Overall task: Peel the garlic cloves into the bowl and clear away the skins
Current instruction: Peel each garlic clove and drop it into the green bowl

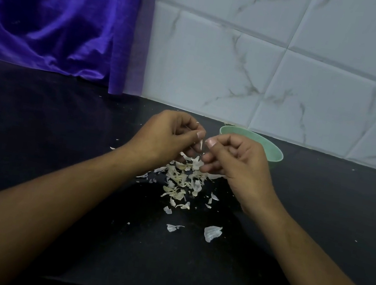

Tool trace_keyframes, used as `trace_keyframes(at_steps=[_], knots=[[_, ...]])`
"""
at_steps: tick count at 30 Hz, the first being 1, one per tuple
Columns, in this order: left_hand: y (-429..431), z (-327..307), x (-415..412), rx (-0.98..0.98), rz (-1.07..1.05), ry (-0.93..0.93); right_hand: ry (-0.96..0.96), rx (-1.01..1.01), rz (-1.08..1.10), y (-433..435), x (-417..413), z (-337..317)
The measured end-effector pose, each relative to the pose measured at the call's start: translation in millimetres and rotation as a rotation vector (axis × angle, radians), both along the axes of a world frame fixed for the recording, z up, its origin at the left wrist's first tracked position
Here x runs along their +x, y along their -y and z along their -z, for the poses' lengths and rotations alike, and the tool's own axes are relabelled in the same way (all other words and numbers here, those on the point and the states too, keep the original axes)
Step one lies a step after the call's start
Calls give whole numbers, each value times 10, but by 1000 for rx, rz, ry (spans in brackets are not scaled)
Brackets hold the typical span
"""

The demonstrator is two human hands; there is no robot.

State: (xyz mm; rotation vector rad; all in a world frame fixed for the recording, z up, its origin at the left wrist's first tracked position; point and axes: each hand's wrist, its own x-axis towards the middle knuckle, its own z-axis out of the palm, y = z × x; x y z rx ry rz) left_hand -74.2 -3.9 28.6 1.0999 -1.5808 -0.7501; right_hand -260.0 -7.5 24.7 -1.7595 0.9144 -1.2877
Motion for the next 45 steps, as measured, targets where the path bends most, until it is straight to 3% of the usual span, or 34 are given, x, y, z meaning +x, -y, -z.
trace_keyframes(at_steps=[2, 9, 17, 28, 33, 45], knots=[[-2, 3, 3, -24, -5, 66, -51, -77, 58, 5, -15, 9], [-25, 1, -19, -46, -32, 112, -74, -67, 41, 14, 13, 48], [-33, -9, -1, -131, -83, 309, -136, -105, 72, 16, 3, 61], [-99, -33, -69, -265, -224, 730, -928, -615, 392, -40, 30, 28], [-112, -41, -91, -227, -247, 669, -1027, -669, 442, -86, 74, 15], [-136, -72, -98, -138, -174, 545, -985, -677, 378, -83, 33, 23]])
